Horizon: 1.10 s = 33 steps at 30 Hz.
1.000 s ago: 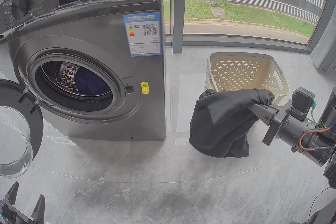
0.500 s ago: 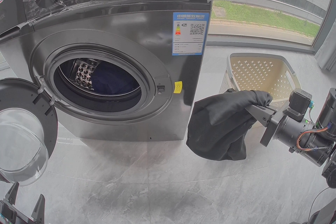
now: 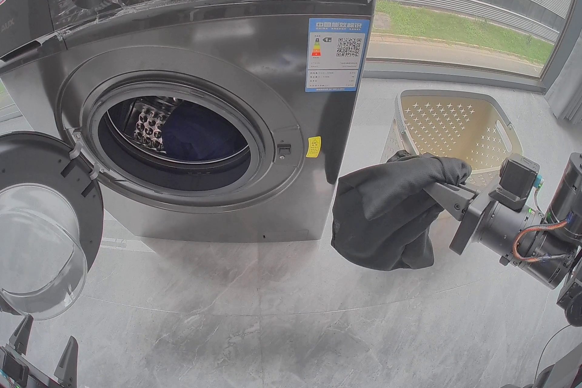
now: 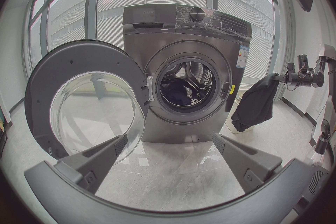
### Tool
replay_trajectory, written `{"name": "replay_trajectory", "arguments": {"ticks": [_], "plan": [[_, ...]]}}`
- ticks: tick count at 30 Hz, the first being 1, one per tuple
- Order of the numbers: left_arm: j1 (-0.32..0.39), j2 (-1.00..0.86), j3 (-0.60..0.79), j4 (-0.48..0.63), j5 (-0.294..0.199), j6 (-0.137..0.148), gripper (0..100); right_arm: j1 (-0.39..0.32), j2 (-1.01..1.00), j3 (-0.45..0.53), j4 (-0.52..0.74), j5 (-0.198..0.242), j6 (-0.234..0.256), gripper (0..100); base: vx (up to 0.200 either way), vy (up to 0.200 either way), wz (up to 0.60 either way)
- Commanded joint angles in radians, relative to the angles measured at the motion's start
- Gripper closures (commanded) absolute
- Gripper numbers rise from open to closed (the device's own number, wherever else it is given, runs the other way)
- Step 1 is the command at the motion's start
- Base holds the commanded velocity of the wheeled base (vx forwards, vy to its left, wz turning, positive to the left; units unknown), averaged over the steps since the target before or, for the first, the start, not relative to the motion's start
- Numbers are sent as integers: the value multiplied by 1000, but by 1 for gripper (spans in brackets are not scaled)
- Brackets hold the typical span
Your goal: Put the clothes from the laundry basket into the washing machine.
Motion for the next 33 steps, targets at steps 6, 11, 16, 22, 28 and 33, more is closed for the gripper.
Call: {"name": "replay_trajectory", "arguments": {"ticks": [6, 11, 16, 22, 28, 33], "plan": [[0, -15, 15, 0, 0, -1, 0, 0, 3, -1, 0, 0, 1, 100, 0, 100, 0], [0, -15, 15, 0, 0, -1, 0, 0, 3, -1, 0, 0, 1, 100, 0, 200, 0], [0, -15, 15, 0, 0, -1, 0, 0, 4, -1, 0, 0, 1, 100, 0, 200, 0], [0, -15, 15, 0, 0, -1, 0, 0, 3, -1, 0, 0, 1, 100, 0, 167, 0], [0, -15, 15, 0, 0, 1, 0, -2, 4, -1, 0, 0, 1, 100, 0, 0, 0], [0, -15, 15, 0, 0, -1, 0, -3, 7, 0, 0, 0, 1, 100, -120, 0, 0]]}}
